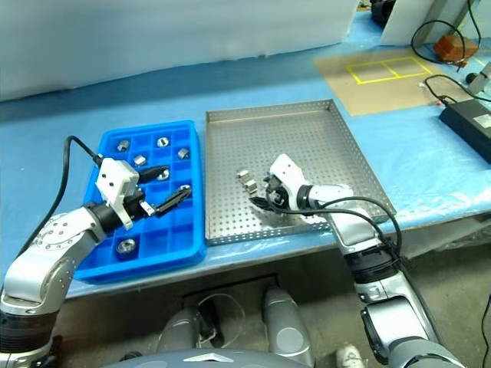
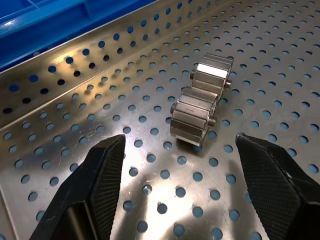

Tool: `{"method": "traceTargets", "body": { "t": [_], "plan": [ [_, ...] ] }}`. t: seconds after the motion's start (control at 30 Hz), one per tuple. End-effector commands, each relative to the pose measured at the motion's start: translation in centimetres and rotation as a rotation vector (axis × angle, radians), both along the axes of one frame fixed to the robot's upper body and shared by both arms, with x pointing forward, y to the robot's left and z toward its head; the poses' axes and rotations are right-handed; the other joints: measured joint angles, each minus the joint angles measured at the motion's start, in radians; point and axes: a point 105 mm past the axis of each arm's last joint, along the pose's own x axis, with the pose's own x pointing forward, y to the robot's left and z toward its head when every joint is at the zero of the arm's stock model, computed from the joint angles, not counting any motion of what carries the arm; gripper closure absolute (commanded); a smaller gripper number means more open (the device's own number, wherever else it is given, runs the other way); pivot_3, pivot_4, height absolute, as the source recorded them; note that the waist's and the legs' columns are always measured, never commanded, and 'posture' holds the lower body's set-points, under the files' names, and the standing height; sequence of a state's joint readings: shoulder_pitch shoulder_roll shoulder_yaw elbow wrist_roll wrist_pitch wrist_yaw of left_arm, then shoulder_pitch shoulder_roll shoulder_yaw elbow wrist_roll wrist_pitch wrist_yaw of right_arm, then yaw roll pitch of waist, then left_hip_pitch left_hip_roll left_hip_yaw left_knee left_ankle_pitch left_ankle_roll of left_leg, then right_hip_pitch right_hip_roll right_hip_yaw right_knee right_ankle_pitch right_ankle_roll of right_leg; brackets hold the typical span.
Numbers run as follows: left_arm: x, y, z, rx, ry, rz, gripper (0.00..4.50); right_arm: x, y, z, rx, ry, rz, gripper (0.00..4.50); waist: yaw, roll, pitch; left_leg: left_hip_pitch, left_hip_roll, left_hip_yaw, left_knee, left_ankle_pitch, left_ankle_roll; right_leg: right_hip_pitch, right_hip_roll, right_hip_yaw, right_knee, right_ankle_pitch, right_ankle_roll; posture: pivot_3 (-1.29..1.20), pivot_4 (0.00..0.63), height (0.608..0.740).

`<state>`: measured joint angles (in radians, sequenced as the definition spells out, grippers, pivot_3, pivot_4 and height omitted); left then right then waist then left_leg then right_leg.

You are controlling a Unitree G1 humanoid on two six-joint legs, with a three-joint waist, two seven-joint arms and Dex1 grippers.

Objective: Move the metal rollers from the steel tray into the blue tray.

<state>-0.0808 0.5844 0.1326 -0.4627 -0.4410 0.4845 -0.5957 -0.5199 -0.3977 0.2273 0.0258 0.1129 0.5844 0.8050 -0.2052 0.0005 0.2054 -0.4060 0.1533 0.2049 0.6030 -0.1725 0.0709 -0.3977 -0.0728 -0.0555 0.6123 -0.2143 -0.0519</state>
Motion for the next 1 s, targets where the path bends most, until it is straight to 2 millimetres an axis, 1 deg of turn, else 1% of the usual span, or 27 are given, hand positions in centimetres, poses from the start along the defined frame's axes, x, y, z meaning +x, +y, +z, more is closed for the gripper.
{"method": "traceTargets", "body": {
  "t": [0.03, 0.37, 0.63, 0.73, 0.83, 0.9, 0.93, 0.97, 1.0],
  "plan": [
    [-0.3, 0.1, 1.2, 0.017, -0.054, 0.007, 0.31, 1.3, 0.7, 0.1, -0.006, -0.04, -0.043, 0.88, -0.001, 0.0, 0.0, 0.0, 0.0, 0.0, 0.0, 0.0, 0.0, 0.0, 0.0, 0.0, 0.0, 0.001, -0.001, -0.52, 0.15, 0.74],
    [-0.6, 0.0, 1.0, 0.02, -0.051, 0.015, 0.31, 2.1, 1.2, -1.7, -0.04, -0.039, -0.08, 0.88, 0.0, 0.0, 0.0, 0.0, 0.0, 0.0, 0.0, 0.0, 0.0, 0.0, 0.0, 0.0, 0.0, 0.001, -0.002, -0.51, 0.15, 0.74],
    [-0.5, -0.1, 1.0, 0.015, -0.049, 0.013, 0.31, 3.0, 1.8, -1.1, 0.01, -0.025, -0.129, 0.88, -0.005, 0.0, 0.0, 0.002, 0.0, 0.0, 0.001, 0.0, 0.0, 0.002, 0.0, 0.0, 0.0, 0.001, -0.002, -0.52, 0.15, 0.74],
    [-0.5, -0.3, 0.9, 0.014, -0.046, 0.005, 0.31, 3.2, 2.1, -0.9, 0.013, -0.035, -0.12, 0.88, -0.011, 0.0, 0.0, 0.002, 0.0, 0.0, 0.001, 0.0, 0.0, 0.003, 0.0, 0.0, 0.0, -0.001, 0.002, -0.52, 0.15, 0.74],
    [-0.5, -0.4, 0.9, 0.012, -0.046, 0.0, 0.31, 3.5, 2.1, -0.8, 0.016, -0.04, -0.129, 1.46, -0.019, 0.0, 0.0, 0.002, 0.0, 0.0, 0.002, 0.0, 0.0, 0.003, 0.0, 0.0, 0.0, -0.002, 0.003, -0.52, 0.15, 0.74],
    [-0.4, -0.5, 1.0, 0.01, -0.046, -0.001, 0.31, 3.6, 2.0, -0.8, 0.016, -0.026, -0.137, 2.12, -0.022, 0.0, 0.0, 0.002, 0.0, -0.001, 0.003, 0.0, 0.0, 0.003, 0.0, 0.0, 0.0, -0.002, 0.003, -0.52, 0.15, 0.74],
    [-0.4, -0.5, 1.0, 0.009, -0.046, -0.001, 0.31, 3.6, 2.1, -0.7, 0.019, -0.022, -0.131, 2.34, -0.024, 0.0, 0.0, 0.002, 0.0, -0.001, 0.003, 0.0, 0.0, 0.003, 0.0, 0.0, 0.001, -0.002, 0.003, -0.52, 0.15, 0.74],
    [-0.4, -0.5, 1.0, 0.009, -0.046, -0.002, 0.31, 3.6, 2.1, -0.6, 0.025, -0.023, -0.129, 2.71, -0.025, 0.0, 0.0, 0.002, 0.0, -0.001, 0.003, 0.0, 0.0, 0.003, 0.0, 0.0, 0.001, -0.001, 0.003, -0.53, 0.15, 0.74],
    [-0.4, -0.6, 1.0, 0.008, -0.045, -0.004, 0.31, 3.6, 2.3, -0.5, 0.03, -0.024, -0.12, 2.71, -0.026, 0.0, 0.0, 0.001, 0.0, -0.001, 0.003, 0.0, 0.0, 0.003, 0.0, 0.0, 0.001, 0.0, 0.001, -0.53, 0.15, 0.74]
  ]
}}
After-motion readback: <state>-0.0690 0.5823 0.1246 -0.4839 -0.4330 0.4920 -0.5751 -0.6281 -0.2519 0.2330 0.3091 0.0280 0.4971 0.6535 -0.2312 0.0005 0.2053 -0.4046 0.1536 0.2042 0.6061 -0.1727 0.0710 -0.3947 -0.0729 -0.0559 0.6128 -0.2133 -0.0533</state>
